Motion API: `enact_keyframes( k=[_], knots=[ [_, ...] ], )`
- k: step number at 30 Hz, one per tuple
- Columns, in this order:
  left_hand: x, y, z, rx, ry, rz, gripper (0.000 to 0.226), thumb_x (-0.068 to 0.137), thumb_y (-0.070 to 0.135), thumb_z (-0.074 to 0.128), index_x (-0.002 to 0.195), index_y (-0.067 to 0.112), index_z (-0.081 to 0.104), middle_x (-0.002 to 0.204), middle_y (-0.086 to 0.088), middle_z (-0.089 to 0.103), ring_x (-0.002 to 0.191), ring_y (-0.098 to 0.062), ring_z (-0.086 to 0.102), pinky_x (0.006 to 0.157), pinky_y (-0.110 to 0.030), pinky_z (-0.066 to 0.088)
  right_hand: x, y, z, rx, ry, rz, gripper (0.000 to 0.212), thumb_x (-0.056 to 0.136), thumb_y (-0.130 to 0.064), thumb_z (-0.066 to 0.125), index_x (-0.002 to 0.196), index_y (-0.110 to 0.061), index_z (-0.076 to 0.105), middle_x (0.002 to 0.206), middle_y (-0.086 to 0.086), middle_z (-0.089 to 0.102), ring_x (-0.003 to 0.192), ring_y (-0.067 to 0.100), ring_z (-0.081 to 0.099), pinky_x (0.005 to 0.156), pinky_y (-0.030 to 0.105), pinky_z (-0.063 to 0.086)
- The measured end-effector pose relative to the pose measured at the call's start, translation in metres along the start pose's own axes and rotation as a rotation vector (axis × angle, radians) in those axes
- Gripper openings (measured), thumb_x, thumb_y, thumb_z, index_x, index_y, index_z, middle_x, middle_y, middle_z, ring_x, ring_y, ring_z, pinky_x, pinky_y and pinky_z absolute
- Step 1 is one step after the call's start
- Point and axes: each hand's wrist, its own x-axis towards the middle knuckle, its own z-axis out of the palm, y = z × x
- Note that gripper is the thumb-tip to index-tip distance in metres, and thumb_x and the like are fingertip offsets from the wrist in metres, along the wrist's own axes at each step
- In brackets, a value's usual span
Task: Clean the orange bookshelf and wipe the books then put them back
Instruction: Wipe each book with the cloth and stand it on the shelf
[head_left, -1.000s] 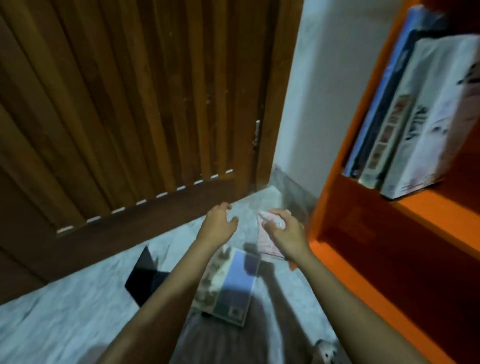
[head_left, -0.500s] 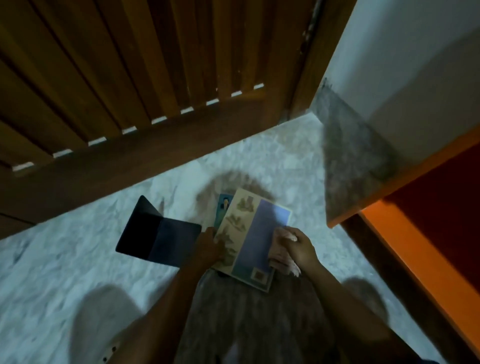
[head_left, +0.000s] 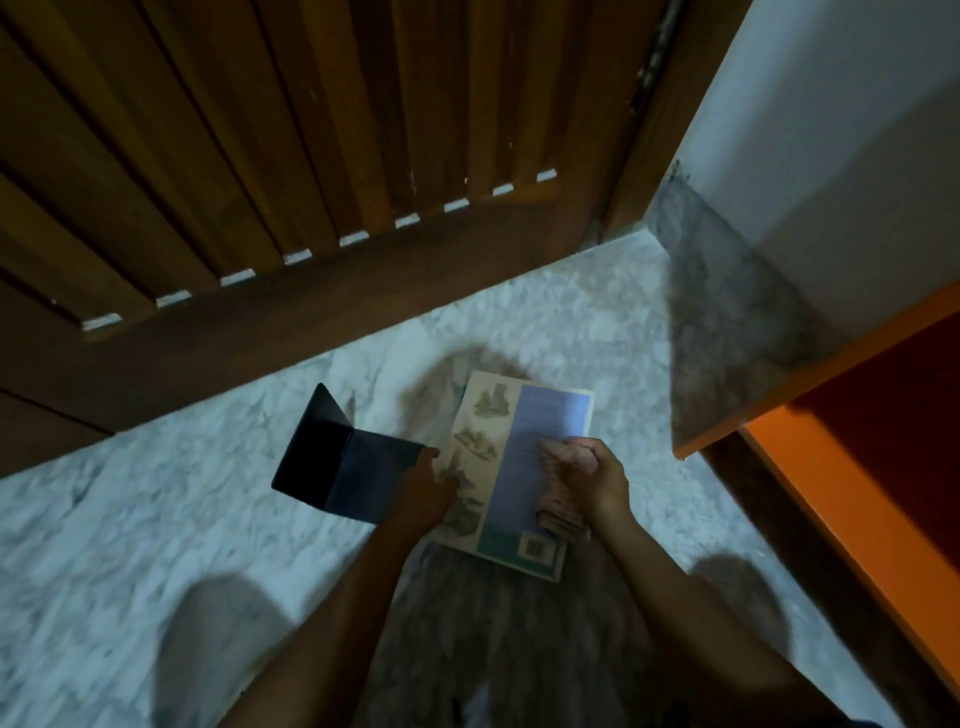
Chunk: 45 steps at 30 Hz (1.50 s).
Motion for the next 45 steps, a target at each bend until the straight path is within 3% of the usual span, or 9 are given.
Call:
enact_keyframes(
  k=[6,9,12,16,21,26,31,39,45],
  knots=[
    [-0.04,0.069,-0.053,-0.253,0.089,0.193,0.057,0.087,0.037,0.057,0.137,0.022,0.034,0.109,-0.025,0.059,0.095,-0.041,0.06,0.081,-0.047,0.05,-0.024,-0.087,-0.046,0.065,-0.079,-0.213,0.025,0.081,0.006,0.059,0.095,-0.013,0.063,0.096,0.003,0.065,0.086,0.015,0.06,0.068,0.016,0.048],
    [-0.082,0.117,-0.087,-0.381,0.123,0.374,0.051,0.094,0.033,0.052,0.14,0.029,0.031,0.081,-0.012,0.058,0.068,-0.02,0.06,0.059,-0.03,0.051,-0.049,-0.145,-0.082,0.097,-0.141,-0.313,0.028,0.083,0.005,0.059,0.096,-0.019,0.062,0.09,0.001,0.063,0.078,0.014,0.06,0.062,0.019,0.049],
    [-0.133,0.163,-0.116,-0.519,0.057,0.6,0.047,0.097,0.024,0.047,0.141,0.031,0.029,0.089,-0.006,0.067,0.078,-0.011,0.068,0.06,-0.02,0.052,-0.08,-0.193,-0.115,0.151,-0.183,-0.405,0.03,0.084,0.002,0.06,0.091,-0.026,0.062,0.091,0.002,0.065,0.076,0.018,0.064,0.061,0.025,0.053],
    [-0.198,0.216,-0.138,-0.684,0.003,0.803,0.047,0.097,0.02,0.045,0.135,0.044,0.03,0.115,-0.006,0.066,0.097,-0.022,0.068,0.075,-0.043,0.059,-0.123,-0.24,-0.145,0.215,-0.2,-0.508,0.023,0.086,-0.006,0.063,0.094,-0.027,0.061,0.097,0.003,0.067,0.077,0.02,0.067,0.058,0.029,0.052],
    [-0.257,0.252,-0.137,-0.731,0.084,0.968,0.045,0.097,0.017,0.045,0.13,0.046,0.035,0.126,-0.006,0.061,0.086,-0.014,0.07,0.062,-0.033,0.057,-0.159,-0.274,-0.165,0.337,0.073,-0.583,0.02,0.087,-0.022,0.065,0.106,-0.016,0.062,0.092,0.006,0.069,0.068,0.014,0.068,0.051,0.023,0.052],
    [-0.293,0.271,-0.116,-0.743,0.04,1.034,0.044,0.097,0.011,0.043,0.127,0.044,0.04,0.115,-0.003,0.065,0.077,-0.01,0.068,0.055,-0.025,0.055,-0.189,-0.314,-0.173,0.452,0.345,-0.768,0.02,0.086,-0.032,0.065,0.101,-0.018,0.066,0.1,0.006,0.065,0.086,0.02,0.066,0.059,0.022,0.052],
    [-0.314,0.281,-0.098,-0.796,0.075,1.102,0.042,0.098,0.008,0.041,0.123,0.042,0.046,0.135,-0.005,0.053,0.111,-0.018,0.061,0.077,-0.026,0.057,-0.218,-0.351,-0.154,0.158,0.357,-1.132,0.023,0.086,-0.036,0.064,0.104,-0.022,0.069,0.106,0.001,0.058,0.096,0.009,0.052,0.074,0.007,0.04],
    [-0.327,0.273,-0.118,-0.921,0.012,1.082,0.042,0.096,0.011,0.046,0.122,0.043,0.048,0.108,-0.003,0.07,0.076,-0.014,0.07,0.052,-0.028,0.055,-0.186,-0.333,-0.193,0.335,0.611,-0.709,0.021,0.091,-0.03,0.058,0.099,-0.014,0.069,0.095,-0.001,0.063,0.087,0.018,0.061,0.057,0.017,0.037],
    [-0.32,0.286,-0.112,-1.013,0.007,1.07,0.041,0.096,0.006,0.044,0.123,0.036,0.051,0.122,-0.006,0.064,0.094,-0.017,0.068,0.069,-0.031,0.059,-0.229,-0.323,-0.139,0.159,0.318,-1.13,0.027,0.084,-0.033,0.065,0.107,-0.02,0.069,0.099,0.001,0.06,0.089,0.012,0.058,0.068,0.021,0.05]
  ],
)
